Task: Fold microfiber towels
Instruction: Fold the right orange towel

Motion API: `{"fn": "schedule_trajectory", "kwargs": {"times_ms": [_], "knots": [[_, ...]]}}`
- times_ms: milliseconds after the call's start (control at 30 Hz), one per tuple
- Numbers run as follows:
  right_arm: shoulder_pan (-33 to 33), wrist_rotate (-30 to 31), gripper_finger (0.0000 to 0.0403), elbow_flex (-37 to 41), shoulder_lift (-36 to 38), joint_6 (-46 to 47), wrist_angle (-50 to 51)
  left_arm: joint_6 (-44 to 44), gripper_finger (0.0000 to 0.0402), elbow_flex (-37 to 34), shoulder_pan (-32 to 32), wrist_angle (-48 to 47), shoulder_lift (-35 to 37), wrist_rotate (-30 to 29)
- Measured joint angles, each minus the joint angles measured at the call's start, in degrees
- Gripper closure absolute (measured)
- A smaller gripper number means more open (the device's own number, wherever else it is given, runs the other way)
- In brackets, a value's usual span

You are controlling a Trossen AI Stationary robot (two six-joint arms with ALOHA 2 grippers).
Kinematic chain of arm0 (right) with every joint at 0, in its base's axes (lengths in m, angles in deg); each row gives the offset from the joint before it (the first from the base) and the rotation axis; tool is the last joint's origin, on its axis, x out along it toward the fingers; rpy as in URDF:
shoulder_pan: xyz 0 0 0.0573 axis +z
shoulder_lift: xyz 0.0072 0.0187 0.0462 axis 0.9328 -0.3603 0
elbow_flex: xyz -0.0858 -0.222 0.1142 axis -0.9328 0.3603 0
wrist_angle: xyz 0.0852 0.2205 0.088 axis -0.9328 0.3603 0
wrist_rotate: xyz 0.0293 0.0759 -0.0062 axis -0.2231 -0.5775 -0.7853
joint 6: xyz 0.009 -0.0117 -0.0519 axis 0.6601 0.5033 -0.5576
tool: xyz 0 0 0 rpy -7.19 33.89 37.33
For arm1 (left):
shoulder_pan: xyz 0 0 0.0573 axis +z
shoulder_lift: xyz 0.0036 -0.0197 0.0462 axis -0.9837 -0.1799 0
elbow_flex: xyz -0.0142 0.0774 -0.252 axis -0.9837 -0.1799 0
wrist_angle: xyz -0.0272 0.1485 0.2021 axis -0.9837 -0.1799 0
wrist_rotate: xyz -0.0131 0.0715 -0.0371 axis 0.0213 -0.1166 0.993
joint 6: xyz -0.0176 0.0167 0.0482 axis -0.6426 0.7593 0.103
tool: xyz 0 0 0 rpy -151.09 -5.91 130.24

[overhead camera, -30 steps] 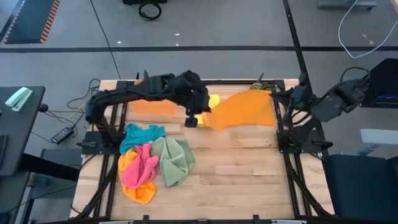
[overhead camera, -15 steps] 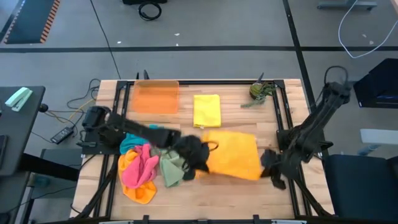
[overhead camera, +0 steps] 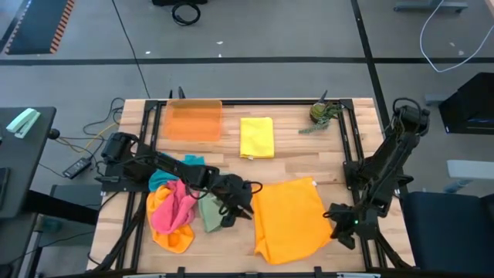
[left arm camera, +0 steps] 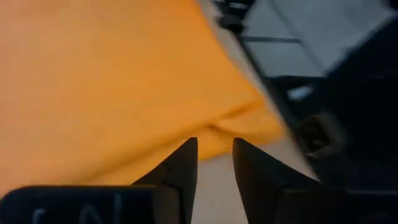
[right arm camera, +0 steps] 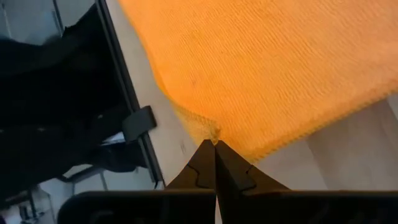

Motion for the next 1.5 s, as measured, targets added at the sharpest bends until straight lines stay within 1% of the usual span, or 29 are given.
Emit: {"fn": "schedule_trajectory", "kwargs": {"times_ms": [67, 133, 267, 333, 433, 500, 633, 767, 833, 867, 933, 1000, 1033, 1067, 1133, 1200, 1333, 1433, 1500], "knots": [[0.2, 0.0, 0.0401, 0.0, 0.4, 1.6, -0.1, 3.7, 0.0292, 0.1, 0.4, 0.3, -1.6, -3.4], [0.3, 0.0, 0.0396, 0.0, 0.6, 3.3, 0.0, 8.7, 0.0300, 0.0, 0.9, 0.0, -4.0, -3.9], [0.2, 0.0, 0.0375, 0.0, 1.1, 4.5, 0.5, 19.3, 0.0333, -0.1, 0.9, 0.1, -8.4, -4.8], [0.2, 0.0, 0.0365, 0.0, 1.4, 4.5, 0.5, 21.3, 0.0351, -0.1, 1.1, 1.1, -10.0, -7.8], [0.2, -1.7, 0.0356, 0.0, 2.2, 4.8, 0.6, 21.4, 0.0382, -0.1, 2.3, 3.2, -11.7, -9.1], [0.2, -3.6, 0.0353, 0.0, 3.4, 7.5, 0.7, 21.4, 0.0394, 0.0, 3.1, 4.5, -12.4, -9.4], [0.3, -4.9, 0.0352, 0.0, 6.8, 12.8, 0.6, 21.4, 0.0386, 0.3, 4.2, 5.0, -13.2, -9.3], [0.2, -5.5, 0.0352, 0.0, 10.1, 13.9, 1.6, 20.6, 0.0391, 0.8, 4.4, 5.3, -14.8, -8.5], [0.1, -4.1, 0.0350, -0.1, 11.3, 12.5, 4.2, 20.2, 0.0395, 1.2, 4.4, 5.8, -15.7, -7.4], [-0.1, -2.3, 0.0348, -0.1, 11.7, 10.7, 6.4, 19.9, 0.0395, 1.2, 4.4, 5.7, -15.9, -7.2], [-1.4, 3.4, 0.0342, -0.1, 12.0, 5.4, 10.7, 19.9, 0.0390, 1.3, 4.4, 5.0, -15.9, -7.2], [-3.5, 10.7, 0.0335, 0.0, 12.0, -0.5, 16.9, 19.8, 0.0385, 1.3, 4.4, 4.2, -15.7, -7.2], [-5.4, 13.5, 0.0334, 0.0, 11.7, -2.7, 18.5, 19.3, 0.0385, 1.2, 4.4, 3.6, -15.3, -7.1], [-7.8, 15.4, 0.0334, 0.0, 11.3, -4.6, 19.7, 18.7, 0.0386, 1.1, 4.4, 2.9, -14.9, -7.2], [-13.1, 16.9, 0.0340, 0.0, 10.3, -9.1, 20.8, 18.4, 0.0393, 1.2, 4.4, 2.2, -14.5, -7.2], [-18.1, 15.8, 0.0352, 0.7, 8.6, -13.6, 19.3, 18.3, 0.0396, 1.4, 4.4, 0.2, -14.0, -7.2], [-27.3, 9.0, 0.0360, 3.7, 5.0, -21.2, 15.2, 18.3, 0.0385, 2.9, 4.4, -4.8, -13.6, -7.2], [-32.7, 7.1, 0.0360, 6.5, 3.0, -25.3, 11.9, 18.3, 0.0384, 3.4, 4.4, -6.4, -13.6, -7.2], [-35.7, 6.0, 0.0361, 8.3, 2.6, -26.6, 10.3, 18.3, 0.0392, 3.4, 4.5, -7.2, -13.6, -7.2]]}}
